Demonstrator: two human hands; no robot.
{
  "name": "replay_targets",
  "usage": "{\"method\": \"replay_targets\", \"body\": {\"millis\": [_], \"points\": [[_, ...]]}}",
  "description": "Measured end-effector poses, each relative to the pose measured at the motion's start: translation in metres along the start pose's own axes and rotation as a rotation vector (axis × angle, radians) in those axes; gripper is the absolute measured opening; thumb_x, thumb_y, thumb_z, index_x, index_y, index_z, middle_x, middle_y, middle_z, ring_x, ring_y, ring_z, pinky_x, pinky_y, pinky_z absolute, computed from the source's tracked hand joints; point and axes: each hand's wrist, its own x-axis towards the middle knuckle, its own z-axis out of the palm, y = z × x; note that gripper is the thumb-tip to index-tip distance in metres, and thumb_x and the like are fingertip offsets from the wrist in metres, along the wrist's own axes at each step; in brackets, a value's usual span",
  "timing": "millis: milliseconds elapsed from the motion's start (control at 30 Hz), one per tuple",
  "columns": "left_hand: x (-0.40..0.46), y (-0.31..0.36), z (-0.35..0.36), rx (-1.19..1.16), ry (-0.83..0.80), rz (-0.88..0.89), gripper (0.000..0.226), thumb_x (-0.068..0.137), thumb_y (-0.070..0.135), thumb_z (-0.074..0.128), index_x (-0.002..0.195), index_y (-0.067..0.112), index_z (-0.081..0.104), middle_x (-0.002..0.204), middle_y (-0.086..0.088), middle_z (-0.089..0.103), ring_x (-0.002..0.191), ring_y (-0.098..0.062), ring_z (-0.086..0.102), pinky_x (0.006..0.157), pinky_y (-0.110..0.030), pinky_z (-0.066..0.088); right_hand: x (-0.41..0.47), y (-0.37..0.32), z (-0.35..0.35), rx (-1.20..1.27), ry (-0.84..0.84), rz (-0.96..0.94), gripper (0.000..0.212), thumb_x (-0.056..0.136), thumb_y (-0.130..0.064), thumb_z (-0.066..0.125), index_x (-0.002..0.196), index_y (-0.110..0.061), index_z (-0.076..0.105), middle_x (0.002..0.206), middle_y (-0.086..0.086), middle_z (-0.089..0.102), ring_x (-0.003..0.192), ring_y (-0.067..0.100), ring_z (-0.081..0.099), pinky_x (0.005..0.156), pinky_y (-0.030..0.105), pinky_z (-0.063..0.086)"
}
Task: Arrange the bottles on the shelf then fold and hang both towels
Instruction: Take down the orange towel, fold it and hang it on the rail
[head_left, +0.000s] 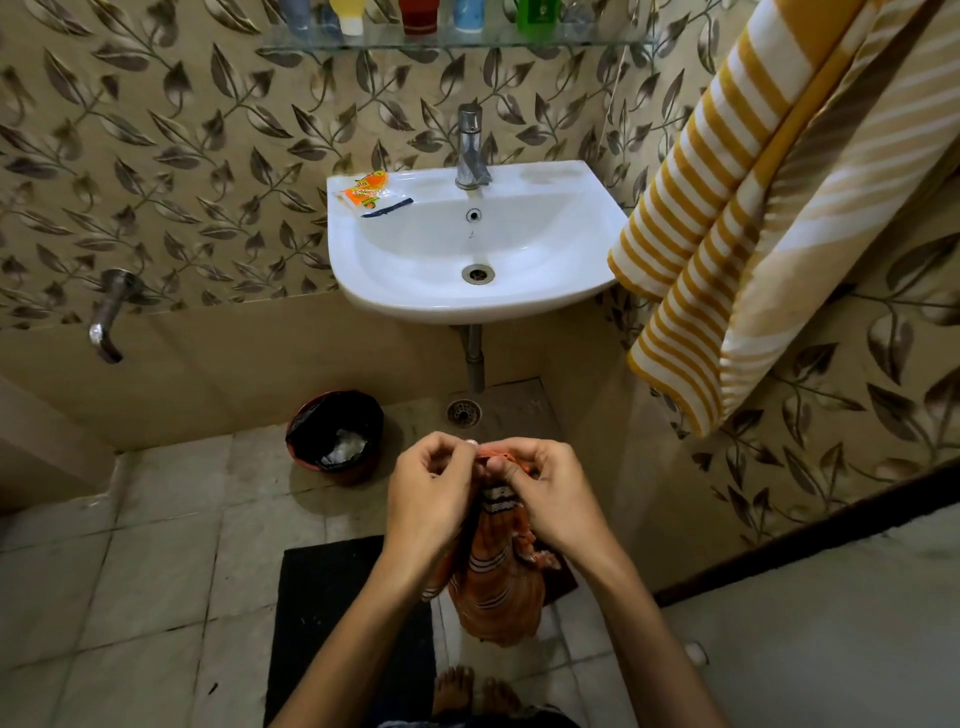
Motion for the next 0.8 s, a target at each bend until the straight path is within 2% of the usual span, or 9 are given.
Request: {"method": "replay_targets", "body": {"millis": [67,200,300,367,500,633,700,733,800], "points": [[0.002,-0.006,-0.002,0.102,-0.006,-0.016,0.024,0.087,0.024,0.055,0.066,0.023,0.065,0.067,0.006,0.067,0.069,-0.005,0.063,0.057,-0.017,0.045,0.004,-0.002,-0.004,-0.022,0.043,0.013,0.022,0.09,-0.01,0.059,0.085,-0.027,0.072,0.081,-0.009,0.074,0.083,0.003,0.069,0.072,0.014,0.051],[0.005,-0.012,0.002,0.156,-0.002,0.017,0.019,0.089,0.022,0.054,0.072,0.023,0.062,0.077,0.005,0.066,0.076,-0.007,0.062,0.06,-0.014,0.047,0.012,-0.011,-0.011,-0.093,0.058,-0.001,0.017,0.09,-0.015,0.06,0.086,-0.026,0.072,0.087,-0.002,0.074,0.088,0.012,0.069,0.082,0.03,0.055],[0.01,-0.017,0.003,0.14,-0.023,0.109,0.013,0.09,0.021,0.051,0.079,0.021,0.056,0.088,-0.005,0.063,0.09,-0.019,0.06,0.08,-0.034,0.05,0.014,-0.02,-0.014,-0.13,0.057,-0.058,0.017,0.09,-0.019,0.06,0.084,-0.028,0.073,0.085,-0.002,0.075,0.086,0.01,0.07,0.084,0.033,0.055],[0.01,-0.019,0.002,0.061,-0.145,0.138,0.014,0.094,0.021,0.045,0.085,0.025,0.054,0.094,-0.004,0.061,0.096,-0.019,0.058,0.083,-0.035,0.048,0.015,-0.027,-0.017,-0.128,0.07,-0.098,0.021,0.091,-0.019,0.059,0.08,-0.03,0.072,0.082,-0.004,0.075,0.083,0.009,0.07,0.082,0.033,0.055],[0.015,-0.013,-0.003,-0.001,-0.37,0.084,0.026,0.099,0.03,0.034,0.095,0.028,0.059,0.094,-0.002,0.064,0.088,-0.011,0.062,0.079,-0.025,0.048,0.019,-0.044,-0.024,-0.117,0.072,-0.152,0.024,0.093,-0.016,0.056,0.079,-0.027,0.071,0.078,-0.006,0.074,0.079,0.007,0.07,0.076,0.024,0.053],[0.028,0.003,-0.02,0.16,-0.514,0.008,0.039,0.096,0.04,0.036,0.072,0.024,0.061,0.064,0.009,0.059,0.062,-0.002,0.056,0.061,-0.016,0.043,0.021,-0.059,-0.031,-0.148,0.097,-0.192,0.022,0.092,-0.018,0.056,0.079,-0.028,0.071,0.081,-0.003,0.074,0.083,0.011,0.07,0.08,0.033,0.055],[0.033,0.008,-0.025,0.298,-0.611,-0.075,0.039,0.096,0.04,0.035,0.072,0.026,0.063,0.066,0.01,0.06,0.056,0.004,0.057,0.055,-0.01,0.044,0.02,-0.067,-0.033,-0.14,0.094,-0.219,0.023,0.092,-0.016,0.057,0.079,-0.029,0.071,0.08,-0.006,0.073,0.082,0.009,0.069,0.08,0.03,0.055],[0.035,0.008,-0.025,0.33,-0.67,-0.128,0.035,0.096,0.04,0.036,0.083,0.026,0.065,0.078,0.006,0.065,0.068,0.003,0.062,0.062,-0.012,0.049,0.02,-0.072,-0.033,-0.131,0.09,-0.24,0.024,0.092,-0.015,0.057,0.079,-0.029,0.071,0.079,-0.007,0.073,0.082,0.008,0.069,0.079,0.027,0.055],[0.033,0.007,-0.021,0.266,-0.775,-0.234,0.038,0.088,0.05,0.043,0.106,0.022,0.061,0.106,-0.003,0.068,0.1,-0.012,0.065,0.087,-0.026,0.052,0.019,-0.081,-0.033,-0.122,0.078,-0.284,0.025,0.092,-0.012,0.057,0.079,-0.029,0.071,0.078,-0.008,0.073,0.081,0.008,0.069,0.077,0.023,0.055]]}}
